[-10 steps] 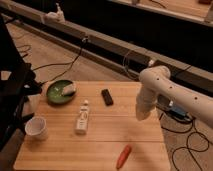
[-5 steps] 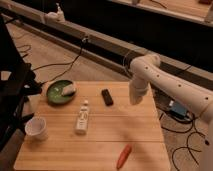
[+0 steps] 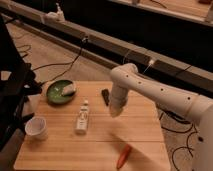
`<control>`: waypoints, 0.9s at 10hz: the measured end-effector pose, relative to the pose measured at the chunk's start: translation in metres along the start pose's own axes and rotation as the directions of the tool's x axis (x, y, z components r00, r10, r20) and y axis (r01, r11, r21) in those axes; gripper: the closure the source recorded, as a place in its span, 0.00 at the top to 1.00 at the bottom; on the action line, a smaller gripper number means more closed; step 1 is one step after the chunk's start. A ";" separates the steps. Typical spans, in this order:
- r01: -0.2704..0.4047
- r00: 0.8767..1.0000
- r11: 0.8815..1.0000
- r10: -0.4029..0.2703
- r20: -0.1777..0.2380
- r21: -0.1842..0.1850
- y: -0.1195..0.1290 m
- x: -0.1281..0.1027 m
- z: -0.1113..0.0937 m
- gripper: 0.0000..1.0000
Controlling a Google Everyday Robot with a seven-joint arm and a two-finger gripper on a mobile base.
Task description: Move the arm in a circular motion
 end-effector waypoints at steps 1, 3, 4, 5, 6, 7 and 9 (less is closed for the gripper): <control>0.002 1.000 1.000 -0.001 0.022 -0.025 0.016 -0.004 0.006 0.00; -0.041 0.998 0.997 0.045 0.047 -0.068 0.053 0.007 0.012 0.00; -0.088 0.995 0.993 0.091 0.038 -0.075 0.067 0.024 0.011 0.00; -0.132 0.991 0.989 0.133 0.020 -0.073 0.075 0.041 0.007 0.00; -0.195 0.981 0.979 0.195 -0.010 -0.060 0.084 0.069 0.000 0.00; -0.246 0.969 0.969 0.244 -0.043 -0.040 0.084 0.095 -0.009 0.00; -0.312 0.945 0.950 0.312 -0.099 0.017 0.069 0.135 -0.030 0.00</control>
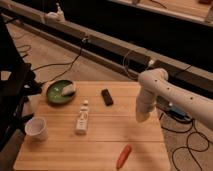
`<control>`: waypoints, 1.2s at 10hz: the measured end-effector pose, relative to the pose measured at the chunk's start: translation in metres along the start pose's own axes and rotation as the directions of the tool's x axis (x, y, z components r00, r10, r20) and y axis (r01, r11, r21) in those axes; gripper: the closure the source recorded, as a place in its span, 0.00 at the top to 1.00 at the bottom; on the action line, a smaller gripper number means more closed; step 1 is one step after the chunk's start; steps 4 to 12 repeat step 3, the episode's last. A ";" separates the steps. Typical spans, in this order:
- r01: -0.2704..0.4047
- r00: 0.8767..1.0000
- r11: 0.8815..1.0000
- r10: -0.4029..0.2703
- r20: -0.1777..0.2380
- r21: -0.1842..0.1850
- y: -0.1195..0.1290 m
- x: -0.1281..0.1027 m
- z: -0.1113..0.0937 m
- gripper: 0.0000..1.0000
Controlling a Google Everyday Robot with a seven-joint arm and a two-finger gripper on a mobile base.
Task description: Move the arm in a circular motion
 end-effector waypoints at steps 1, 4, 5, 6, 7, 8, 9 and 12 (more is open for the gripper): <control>-0.011 1.000 1.000 0.011 -0.007 0.027 -0.018 0.002 -0.009 0.00; 0.007 1.000 0.998 -0.007 0.011 0.057 -0.046 -0.017 -0.020 0.00; 0.007 1.000 0.998 -0.007 0.011 0.057 -0.046 -0.017 -0.020 0.00; 0.007 1.000 0.998 -0.007 0.011 0.057 -0.046 -0.017 -0.020 0.00; 0.007 1.000 0.998 -0.007 0.011 0.057 -0.046 -0.017 -0.020 0.00; 0.007 1.000 0.998 -0.007 0.011 0.057 -0.046 -0.017 -0.020 0.00; 0.007 1.000 0.998 -0.007 0.011 0.057 -0.046 -0.017 -0.020 0.00; 0.007 1.000 0.998 -0.007 0.011 0.057 -0.046 -0.017 -0.020 0.00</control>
